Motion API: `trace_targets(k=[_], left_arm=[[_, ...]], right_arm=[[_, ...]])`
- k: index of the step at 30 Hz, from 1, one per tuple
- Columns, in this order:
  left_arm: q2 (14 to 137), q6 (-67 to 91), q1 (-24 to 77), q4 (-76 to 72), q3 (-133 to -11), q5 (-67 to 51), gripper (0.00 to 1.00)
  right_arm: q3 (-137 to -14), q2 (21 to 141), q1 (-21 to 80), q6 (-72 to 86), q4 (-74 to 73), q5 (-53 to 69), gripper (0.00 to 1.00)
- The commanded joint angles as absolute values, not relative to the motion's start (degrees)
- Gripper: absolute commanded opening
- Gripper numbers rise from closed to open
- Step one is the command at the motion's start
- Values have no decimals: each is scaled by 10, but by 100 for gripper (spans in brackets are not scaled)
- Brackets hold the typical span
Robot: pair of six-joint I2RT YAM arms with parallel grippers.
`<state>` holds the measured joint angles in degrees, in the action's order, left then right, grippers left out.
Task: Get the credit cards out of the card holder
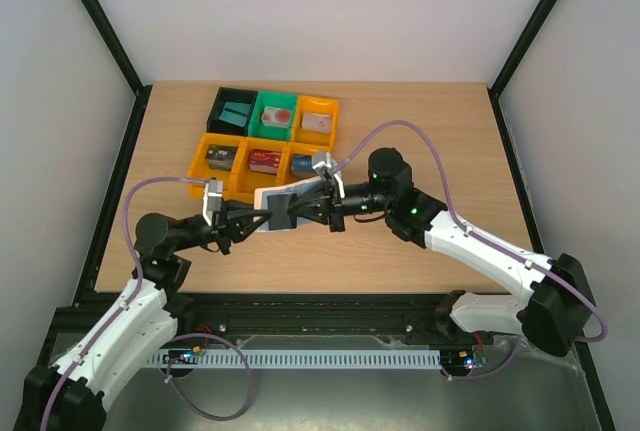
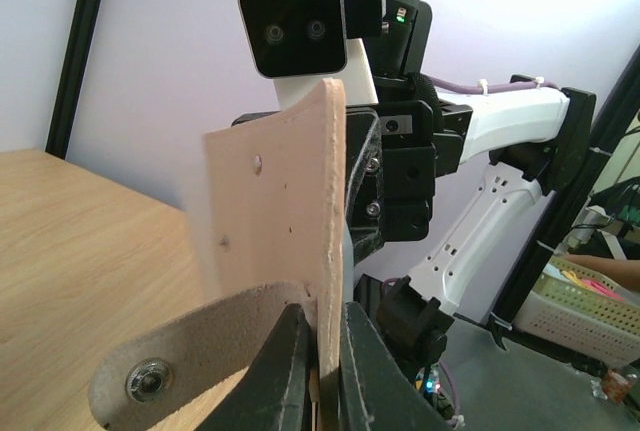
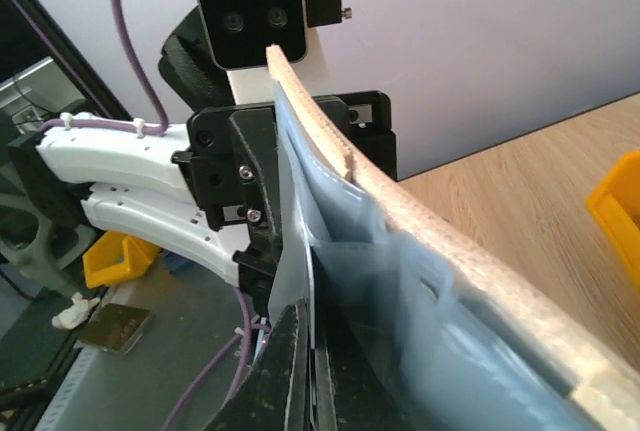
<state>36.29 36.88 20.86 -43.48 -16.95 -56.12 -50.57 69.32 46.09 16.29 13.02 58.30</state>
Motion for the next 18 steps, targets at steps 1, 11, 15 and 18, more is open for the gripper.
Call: trace_targets(k=[1,11,15,18], left_arm=[[355,364,209,-468,-166,-567,3],[348,372,210,-458,-158,-557,12],[347,374,210,-457,-157,-556,12],[348,374,210,-458,-157,-555,3]], right_arm=[[-489,676,470,173,202,629,2],[-481,652,452,151,155,611,2],[-489,647,443,126,111,607,2],[-493,643,438,106,76,599,2]])
